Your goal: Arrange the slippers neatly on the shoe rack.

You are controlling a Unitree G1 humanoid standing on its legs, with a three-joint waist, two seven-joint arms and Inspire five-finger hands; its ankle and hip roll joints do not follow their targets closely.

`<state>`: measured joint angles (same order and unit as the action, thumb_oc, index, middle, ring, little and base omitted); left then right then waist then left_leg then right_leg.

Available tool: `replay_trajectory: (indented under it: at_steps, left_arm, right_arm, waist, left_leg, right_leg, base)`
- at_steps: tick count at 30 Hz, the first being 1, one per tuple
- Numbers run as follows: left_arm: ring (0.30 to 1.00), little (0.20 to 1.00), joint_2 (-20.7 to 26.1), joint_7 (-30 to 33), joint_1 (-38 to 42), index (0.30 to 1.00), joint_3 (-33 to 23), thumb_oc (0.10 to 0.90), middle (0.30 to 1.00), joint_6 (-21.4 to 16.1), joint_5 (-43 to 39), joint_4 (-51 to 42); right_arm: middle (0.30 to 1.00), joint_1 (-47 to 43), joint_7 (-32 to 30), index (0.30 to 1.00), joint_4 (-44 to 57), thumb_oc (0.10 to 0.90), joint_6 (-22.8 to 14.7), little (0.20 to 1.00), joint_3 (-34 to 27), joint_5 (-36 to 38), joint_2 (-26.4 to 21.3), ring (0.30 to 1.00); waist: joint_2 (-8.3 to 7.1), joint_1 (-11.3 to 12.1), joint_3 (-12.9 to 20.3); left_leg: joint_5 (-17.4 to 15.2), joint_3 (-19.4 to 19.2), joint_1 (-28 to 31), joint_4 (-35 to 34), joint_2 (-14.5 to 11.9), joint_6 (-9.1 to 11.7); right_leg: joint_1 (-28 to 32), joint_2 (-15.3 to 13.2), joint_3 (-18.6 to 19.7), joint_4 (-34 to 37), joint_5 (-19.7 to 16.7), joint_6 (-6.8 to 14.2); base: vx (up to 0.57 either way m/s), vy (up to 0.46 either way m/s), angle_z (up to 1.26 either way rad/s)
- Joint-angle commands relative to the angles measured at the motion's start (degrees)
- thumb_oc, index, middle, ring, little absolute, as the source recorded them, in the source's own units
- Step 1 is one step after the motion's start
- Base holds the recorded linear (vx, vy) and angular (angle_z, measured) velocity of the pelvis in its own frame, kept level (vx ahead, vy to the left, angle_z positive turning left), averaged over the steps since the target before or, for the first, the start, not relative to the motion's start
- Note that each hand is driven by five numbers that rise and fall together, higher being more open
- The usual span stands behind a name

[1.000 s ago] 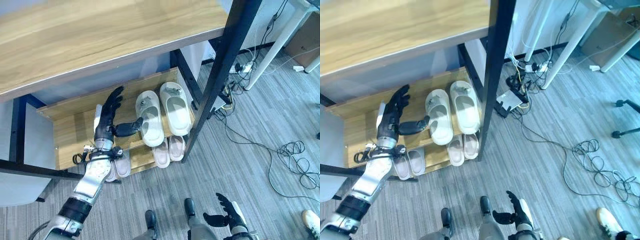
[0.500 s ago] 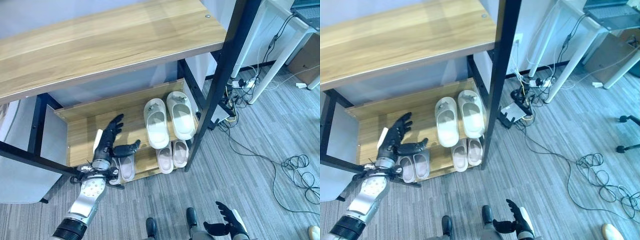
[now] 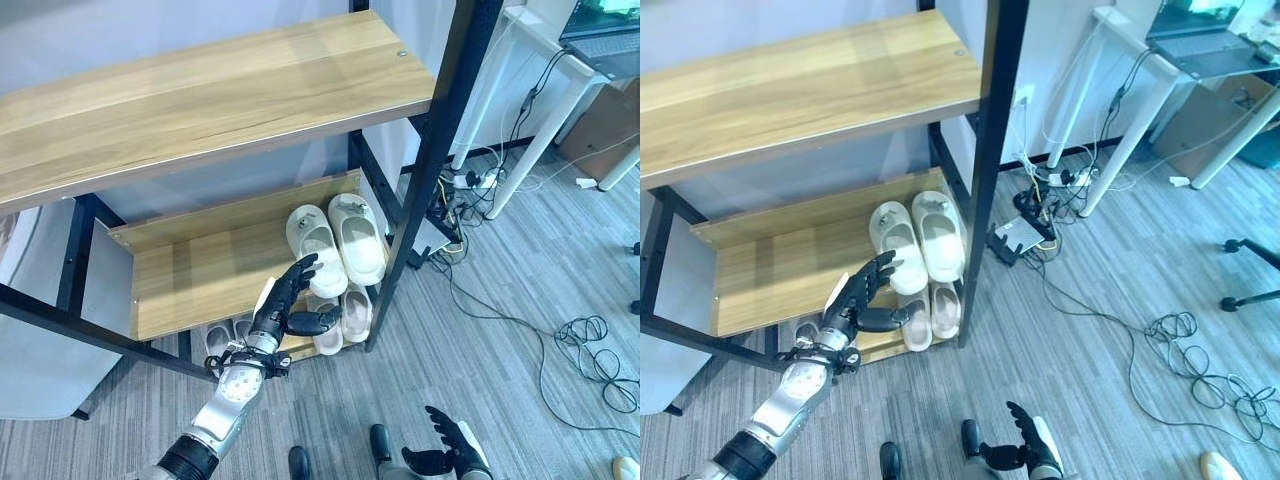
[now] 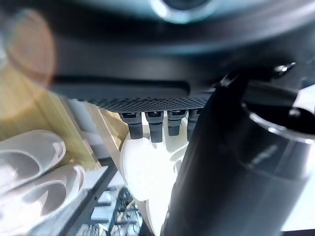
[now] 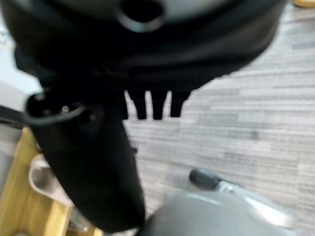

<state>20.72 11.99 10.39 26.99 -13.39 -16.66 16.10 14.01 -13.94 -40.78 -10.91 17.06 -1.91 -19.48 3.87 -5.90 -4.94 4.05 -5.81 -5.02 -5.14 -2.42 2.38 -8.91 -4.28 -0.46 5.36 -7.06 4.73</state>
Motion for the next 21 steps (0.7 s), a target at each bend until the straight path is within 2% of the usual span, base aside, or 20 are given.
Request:
replay_trajectory:
  at_steps: [1,2,5,9,12,16,21]
  left_arm:
    - [0.9,0.9,-1.68,2.76,8.82,0.9,-1.28,0.8,0.9,-3.62,6.18,1.72]
    - [0.9,0.9,-1.72,2.8,8.87,0.9,-1.25,0.8,0.9,-3.65,6.21,1.79]
    - [0.9,0.9,-3.25,6.21,12.08,0.9,0.73,0.8,0.9,-2.28,13.46,7.36]
    - [0.9,0.9,-4.25,6.5,13.68,0.9,2.09,0.8,0.9,-1.77,14.3,10.23]
    - [0.9,0.9,-3.73,5.62,12.76,0.9,1.68,0.8,0.9,-2.14,12.13,8.25]
    - [0.9,0.9,-0.34,3.05,8.92,0.9,-0.35,0.8,0.9,-2.9,9.72,-0.08]
    - [0.9,0.9,3.12,0.68,4.19,0.9,-2.95,0.8,0.9,-3.32,7.68,-6.09]
  right_arm:
    - [0.9,2.14,-1.5,0.9,1.73,0.8,-1.85,0.9,-0.21,0.55,-0.98,0.9]
    - [0.9,2.13,-1.5,0.9,1.72,0.8,-1.86,0.9,-0.23,0.55,-0.98,0.9]
    - [0.9,1.82,-2.04,0.9,0.68,0.8,-2.13,0.9,0.59,0.76,-0.9,0.9]
    - [0.9,1.6,-2.57,0.9,0.82,0.8,-2.28,0.9,1.07,0.82,-1.05,0.9]
    - [0.9,1.41,-2.57,0.9,0.74,0.8,-2.05,0.9,0.88,1.11,-0.76,0.9]
    - [0.9,1.19,-2.25,0.9,1.15,0.8,-1.95,0.9,-0.15,1.65,-0.28,0.9]
    - [0.9,0.57,-1.44,0.9,0.67,0.8,-1.66,0.9,-0.73,2.0,0.09,0.9]
  waist:
    - [-2.15,-0.76,0.56]
    - [-2.14,-0.73,0.55]
    - [-2.2,-1.14,0.56]
    - [-2.34,-1.42,0.62]
    - [-2.18,-1.23,0.73]
    - [-2.07,-0.54,1.32]
    - [-2.28,0.44,2.04]
  left_leg:
    - [-3.05,0.78,-0.63,0.14,2.03,0.48]
    - [-3.05,0.77,-0.63,0.14,2.03,0.48]
    - [-2.97,0.79,-0.72,0.14,1.9,0.55]
    - [-2.94,0.81,-0.73,0.14,1.82,0.6]
    - [-2.92,0.91,-0.65,0.14,1.8,0.6]
    - [-3.07,1.03,0.09,0.14,1.88,0.62]
    - [-3.19,1.29,1.21,0.14,1.83,0.6]
  right_leg:
    - [1.64,-0.17,-2.05,-0.36,5.03,3.0]
    - [1.63,-0.17,-2.04,-0.36,5.03,3.0]
    - [1.38,-0.08,-1.89,-0.36,4.96,2.95]
    - [1.27,0.0,-1.89,-0.36,4.93,2.94]
    - [1.48,0.03,-2.08,-0.36,5.04,2.94]
    - [2.44,0.07,-2.37,-0.36,5.24,2.93]
    - [3.85,0.15,-2.87,-0.36,5.59,2.84]
  base:
    - [0.0,0.0,0.0]
    - [0.0,0.0,0.0]
    - [0.0,0.0,0.0]
    - [0.0,0.0,0.0]
    - [0.0,0.0,0.0]
    - [0.0,0.0,0.0]
    - [0.01,-0.005,0.02]
